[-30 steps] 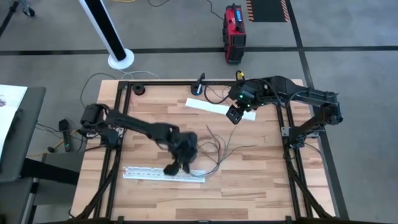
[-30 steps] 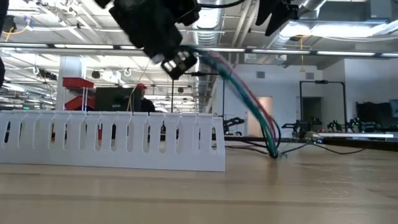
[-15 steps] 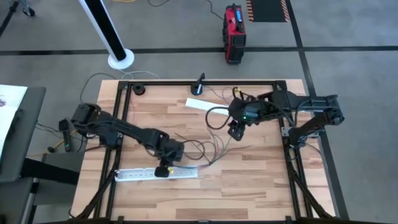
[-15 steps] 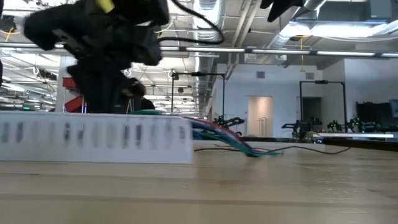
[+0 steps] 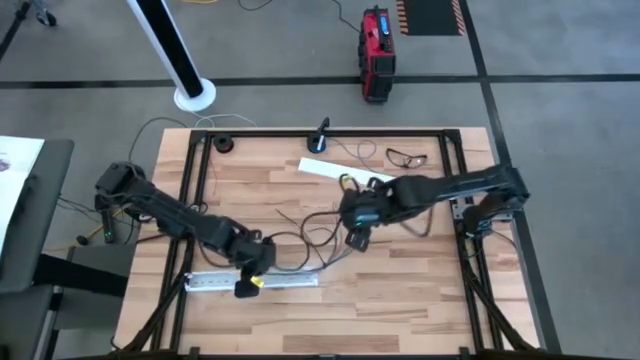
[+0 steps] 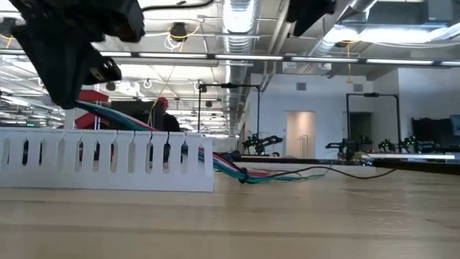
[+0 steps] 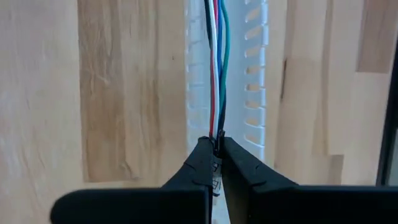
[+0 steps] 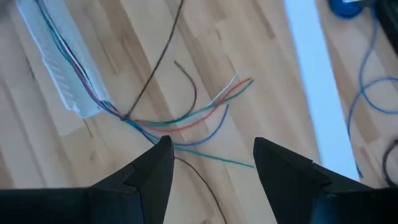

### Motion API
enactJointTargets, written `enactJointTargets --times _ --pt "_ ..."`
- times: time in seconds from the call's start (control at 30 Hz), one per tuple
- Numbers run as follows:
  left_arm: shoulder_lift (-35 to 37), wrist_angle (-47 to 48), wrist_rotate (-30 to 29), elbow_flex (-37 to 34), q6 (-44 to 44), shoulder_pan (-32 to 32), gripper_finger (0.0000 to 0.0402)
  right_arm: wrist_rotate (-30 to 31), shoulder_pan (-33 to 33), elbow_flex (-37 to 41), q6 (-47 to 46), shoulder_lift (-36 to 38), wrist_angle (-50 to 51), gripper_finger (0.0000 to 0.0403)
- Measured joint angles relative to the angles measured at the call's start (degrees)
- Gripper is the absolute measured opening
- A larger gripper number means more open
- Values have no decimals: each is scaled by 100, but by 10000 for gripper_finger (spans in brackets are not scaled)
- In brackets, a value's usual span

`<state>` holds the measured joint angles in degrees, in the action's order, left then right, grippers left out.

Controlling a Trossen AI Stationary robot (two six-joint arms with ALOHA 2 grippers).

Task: Ziptie cables
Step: Put the colored zip-tied into the white cable duct

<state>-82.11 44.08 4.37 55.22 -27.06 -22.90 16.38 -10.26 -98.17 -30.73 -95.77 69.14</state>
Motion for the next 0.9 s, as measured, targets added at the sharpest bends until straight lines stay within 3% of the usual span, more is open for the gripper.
enactJointTargets --times 0.37,0.63,0.9 --pt "-29 299 -719 -298 -1360 -1227 3 -589 -17 4 567 -940 -894 215" --pt "0 292 -772 -1172 -2768 -1925 3 -752 38 1 694 -907 -1177 215" --pt "529 613 -793 -1714 -3945 -2514 3 -774 67 0 729 -877 -1249 215"
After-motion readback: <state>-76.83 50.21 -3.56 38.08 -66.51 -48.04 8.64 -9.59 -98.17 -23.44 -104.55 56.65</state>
